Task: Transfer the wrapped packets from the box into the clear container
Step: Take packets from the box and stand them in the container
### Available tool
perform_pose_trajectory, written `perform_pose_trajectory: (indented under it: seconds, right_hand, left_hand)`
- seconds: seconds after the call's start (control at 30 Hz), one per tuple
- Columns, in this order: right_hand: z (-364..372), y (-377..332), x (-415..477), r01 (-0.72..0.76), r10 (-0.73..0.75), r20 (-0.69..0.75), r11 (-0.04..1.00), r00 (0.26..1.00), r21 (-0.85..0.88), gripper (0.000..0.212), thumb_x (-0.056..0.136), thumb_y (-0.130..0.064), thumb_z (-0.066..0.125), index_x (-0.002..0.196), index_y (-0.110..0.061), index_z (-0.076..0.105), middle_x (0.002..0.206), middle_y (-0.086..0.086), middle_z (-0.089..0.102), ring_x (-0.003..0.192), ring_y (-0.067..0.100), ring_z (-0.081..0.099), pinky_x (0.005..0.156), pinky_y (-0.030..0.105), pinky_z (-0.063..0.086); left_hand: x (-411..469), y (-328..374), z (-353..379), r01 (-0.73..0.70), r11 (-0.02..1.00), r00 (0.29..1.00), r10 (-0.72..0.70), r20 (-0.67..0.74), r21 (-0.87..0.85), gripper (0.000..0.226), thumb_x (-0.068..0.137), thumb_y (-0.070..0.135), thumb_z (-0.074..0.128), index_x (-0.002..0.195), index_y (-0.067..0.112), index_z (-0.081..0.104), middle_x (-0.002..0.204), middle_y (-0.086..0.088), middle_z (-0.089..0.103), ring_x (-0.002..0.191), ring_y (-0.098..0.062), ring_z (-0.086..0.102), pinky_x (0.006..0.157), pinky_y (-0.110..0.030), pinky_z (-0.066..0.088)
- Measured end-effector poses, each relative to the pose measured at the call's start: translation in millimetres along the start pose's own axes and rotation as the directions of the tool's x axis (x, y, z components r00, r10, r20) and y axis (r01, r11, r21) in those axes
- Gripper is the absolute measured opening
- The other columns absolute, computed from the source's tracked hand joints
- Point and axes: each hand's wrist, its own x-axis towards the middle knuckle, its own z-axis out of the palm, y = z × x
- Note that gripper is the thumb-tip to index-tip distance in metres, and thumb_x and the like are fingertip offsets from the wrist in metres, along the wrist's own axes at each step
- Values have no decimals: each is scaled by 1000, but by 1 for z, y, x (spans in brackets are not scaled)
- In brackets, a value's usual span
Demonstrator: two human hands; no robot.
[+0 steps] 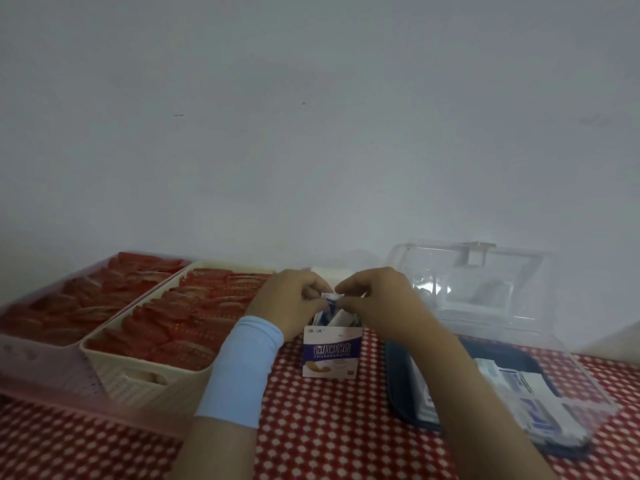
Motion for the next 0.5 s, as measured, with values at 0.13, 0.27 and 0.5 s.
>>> perform_pose_trajectory:
  seconds: [0.13, 0.27, 0.5]
  right_hand:
    - [-2, 3, 2, -2, 1, 21, 999, 1000, 42, 12, 89, -25, 73, 91, -36, 78, 77, -19, 71, 67, -2, 64, 59, 15, 47]
    - [0, 5, 3, 13, -7, -41, 990, 999, 137, 14, 91, -24, 71, 82, -33, 78, 72, -16, 73, 68, 2, 67, 66, 22, 56]
    - [1, 1, 0, 2, 17, -60, 956, 998, 295, 14, 93, -19, 69, 101, -24, 79, 84, -11, 77, 73, 2, 72, 65, 18, 59]
  left_hand:
    - [1, -1, 1, 7, 999, 1000, -8, -28, -42, 7, 86, 25, 71, 89, 30, 76, 81, 16, 69, 77, 1, 63, 67, -19, 47]
    - [3, -3, 3, 11, 993, 999, -17, -50, -119, 4, 87, 29, 72, 87, 28, 75, 82, 12, 71, 77, -2, 65, 71, -23, 52]
    - [2, 3, 3, 20, 943, 991, -63, -119, -332, 13, 86, 20, 74, 82, 32, 70, 81, 9, 75, 72, -1, 69, 67, -23, 57]
